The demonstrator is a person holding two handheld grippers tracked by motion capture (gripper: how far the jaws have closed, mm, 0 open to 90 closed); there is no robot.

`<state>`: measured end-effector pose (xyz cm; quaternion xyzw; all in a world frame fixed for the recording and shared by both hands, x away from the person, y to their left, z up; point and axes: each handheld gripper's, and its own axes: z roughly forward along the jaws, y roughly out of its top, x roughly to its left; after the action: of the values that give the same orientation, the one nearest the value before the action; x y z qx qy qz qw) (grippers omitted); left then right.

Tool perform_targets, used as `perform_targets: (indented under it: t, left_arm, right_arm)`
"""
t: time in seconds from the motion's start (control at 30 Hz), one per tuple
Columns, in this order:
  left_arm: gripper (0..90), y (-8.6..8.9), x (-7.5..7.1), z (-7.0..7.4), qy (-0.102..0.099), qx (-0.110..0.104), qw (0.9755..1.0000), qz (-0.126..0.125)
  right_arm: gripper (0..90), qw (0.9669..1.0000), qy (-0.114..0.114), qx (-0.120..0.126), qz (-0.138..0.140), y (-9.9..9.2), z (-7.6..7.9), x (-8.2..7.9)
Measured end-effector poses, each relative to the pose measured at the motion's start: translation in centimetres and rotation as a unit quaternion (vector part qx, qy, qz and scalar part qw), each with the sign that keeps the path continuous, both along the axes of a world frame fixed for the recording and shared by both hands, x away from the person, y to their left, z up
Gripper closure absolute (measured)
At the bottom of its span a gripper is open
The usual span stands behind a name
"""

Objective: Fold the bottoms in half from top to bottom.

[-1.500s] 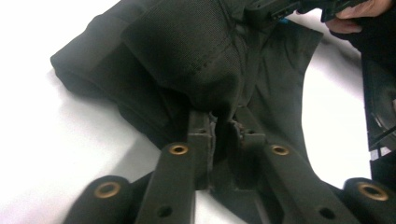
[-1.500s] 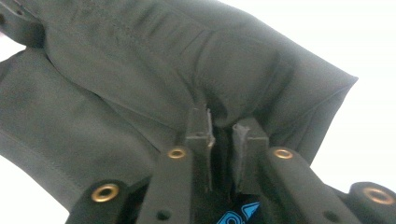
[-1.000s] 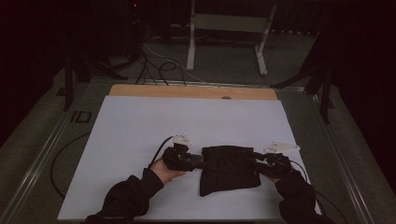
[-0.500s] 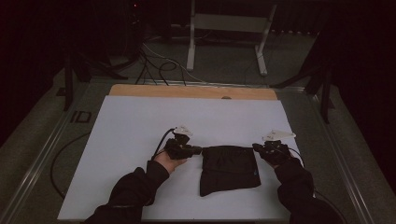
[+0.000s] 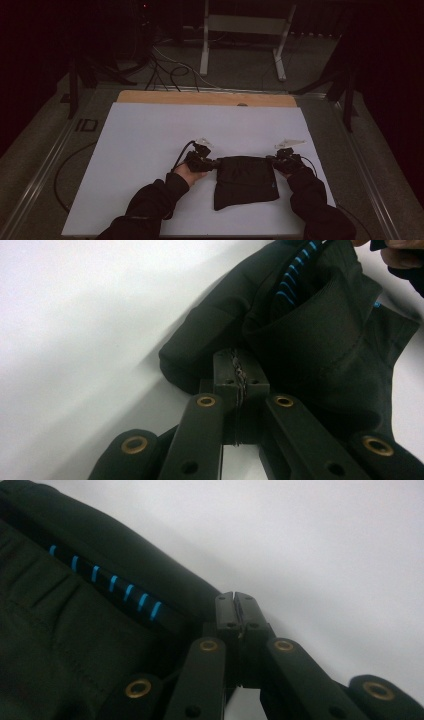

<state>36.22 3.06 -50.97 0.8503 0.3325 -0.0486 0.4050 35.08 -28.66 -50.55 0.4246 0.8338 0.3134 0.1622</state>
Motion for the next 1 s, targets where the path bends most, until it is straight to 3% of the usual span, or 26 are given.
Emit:
perform_targets:
  t: [0.2, 0.47, 0.63, 1.0]
  left_arm:
    - [89.3, -0.2, -0.2, 0.0, 0.002, -0.005, 1.0000, -0.003]
    - [89.3, -0.1, -1.4, 0.9, -0.013, -0.018, 0.9994, -0.025]
    - [89.3, -0.1, -2.4, 1.2, -0.015, -0.026, 0.9985, -0.046]
    - [89.0, -0.3, -5.1, 1.9, -0.018, -0.042, 0.9945, -0.094]
  right_arm:
    - [90.0, 0.9997, 0.015, 0.018, 0.012, 0.1, -0.1, -0.2]
    - [90.0, 0.9982, 0.027, 0.045, 0.029, 0.2, 0.2, -1.4]
    - [90.0, 0.9962, 0.024, 0.076, 0.035, 0.2, 0.8, -2.7]
    - [89.9, 0.9932, 0.016, 0.081, 0.082, 1.8, 1.9, -6.6]
